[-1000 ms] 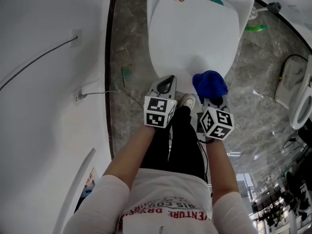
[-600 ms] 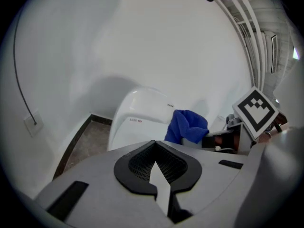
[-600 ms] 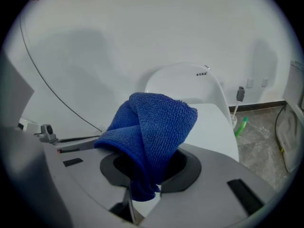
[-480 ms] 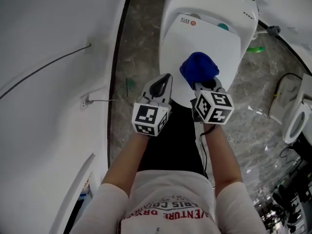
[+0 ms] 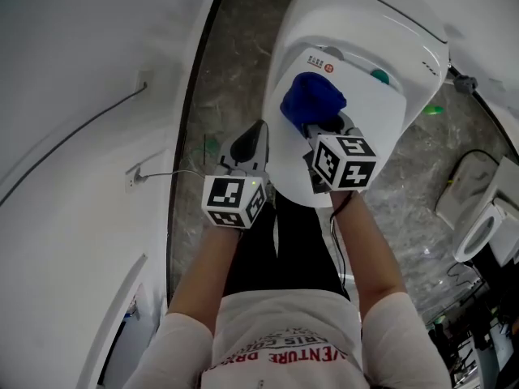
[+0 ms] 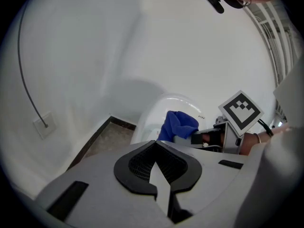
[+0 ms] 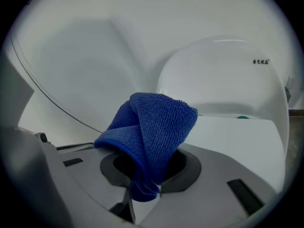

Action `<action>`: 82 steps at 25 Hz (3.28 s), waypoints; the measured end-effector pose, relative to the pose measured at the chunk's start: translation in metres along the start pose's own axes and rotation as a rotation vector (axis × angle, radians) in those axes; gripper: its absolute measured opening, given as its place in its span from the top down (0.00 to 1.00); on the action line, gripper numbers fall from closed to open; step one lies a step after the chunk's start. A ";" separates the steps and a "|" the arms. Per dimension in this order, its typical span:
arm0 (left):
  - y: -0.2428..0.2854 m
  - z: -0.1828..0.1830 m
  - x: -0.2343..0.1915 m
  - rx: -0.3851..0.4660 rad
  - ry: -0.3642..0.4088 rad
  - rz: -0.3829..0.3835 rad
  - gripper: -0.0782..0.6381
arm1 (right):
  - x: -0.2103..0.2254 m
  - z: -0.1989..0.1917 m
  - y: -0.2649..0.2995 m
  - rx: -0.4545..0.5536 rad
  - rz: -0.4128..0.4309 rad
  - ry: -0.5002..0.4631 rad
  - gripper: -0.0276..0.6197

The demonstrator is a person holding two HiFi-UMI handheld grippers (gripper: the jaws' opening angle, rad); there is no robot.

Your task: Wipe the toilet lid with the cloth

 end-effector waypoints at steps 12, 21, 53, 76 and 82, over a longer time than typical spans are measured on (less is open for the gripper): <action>0.047 -0.021 -0.017 -0.076 -0.115 0.094 0.88 | 0.033 0.014 0.066 -0.130 -0.050 -0.168 0.82; 0.070 -0.011 0.009 -0.096 -0.089 0.033 0.88 | 0.062 0.019 0.042 -0.107 -0.076 -0.095 0.82; 0.114 -0.032 0.175 -0.134 0.160 -0.357 0.88 | 0.230 -0.053 -0.140 -0.069 -0.485 0.155 0.82; -0.017 -0.005 0.008 -0.052 0.177 -0.134 0.88 | -0.011 -0.038 -0.045 -0.014 -0.222 0.092 0.82; -0.036 -0.027 -0.045 -0.061 0.114 -0.074 0.88 | -0.064 -0.061 0.021 -0.101 -0.118 0.039 0.82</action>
Point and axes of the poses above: the fingertips, and each gripper's own axes: y forward along the fingers, x to its right, z out of its top, the point moved 8 cm from there along -y, backward along the fingers, and after that the axes turned 4 degrees about z, right-handed, at the moved point
